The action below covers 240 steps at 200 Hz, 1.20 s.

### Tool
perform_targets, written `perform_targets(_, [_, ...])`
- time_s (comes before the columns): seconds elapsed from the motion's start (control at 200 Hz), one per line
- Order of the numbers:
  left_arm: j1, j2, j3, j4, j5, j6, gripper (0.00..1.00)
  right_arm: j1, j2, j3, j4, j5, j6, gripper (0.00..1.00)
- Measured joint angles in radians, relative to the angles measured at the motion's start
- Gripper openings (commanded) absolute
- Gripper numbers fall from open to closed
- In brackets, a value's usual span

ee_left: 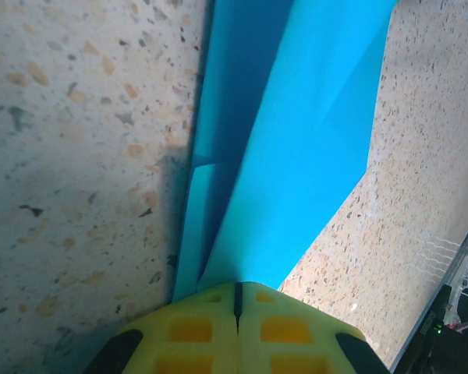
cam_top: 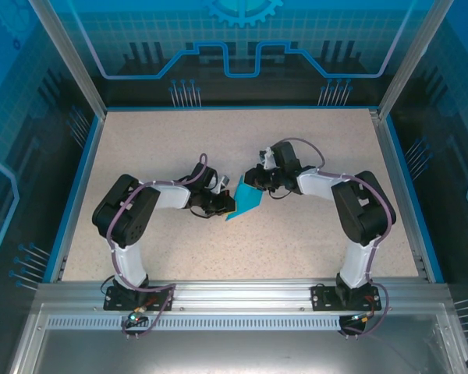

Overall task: Fold a paper plane with a square sheet of paper (pick it up from the middle)
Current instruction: Fourth fold the wing at the center of the table.

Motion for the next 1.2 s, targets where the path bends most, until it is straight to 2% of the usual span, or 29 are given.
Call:
perform_targets(0.24, [0.0, 0.0, 0.001, -0.002, 0.0, 0.0, 0.04, 0.061, 0.055, -0.023, 0.034, -0.008, 0.006, 0.07])
perform_targets(0.42, [0.0, 0.001, 0.003, -0.004, 0.0, 0.001, 0.02, 0.061, 0.128, -0.027, 0.041, 0.011, 0.009, 0.07])
perform_targets(0.615, [0.0, 0.005, 0.006, -0.008, 0.003, 0.001, 0.01, 0.048, 0.137, -0.024, 0.047, 0.004, 0.008, 0.08])
perform_targets(0.945, [0.0, 0.017, 0.006, 0.021, 0.012, 0.004, 0.0, -0.016, 0.181, 0.033, 0.018, -0.068, 0.003, 0.11])
perform_targets(1.2, [0.0, 0.02, 0.006, 0.025, 0.016, 0.009, 0.0, -0.084, 0.217, 0.106, -0.033, -0.069, -0.025, 0.12])
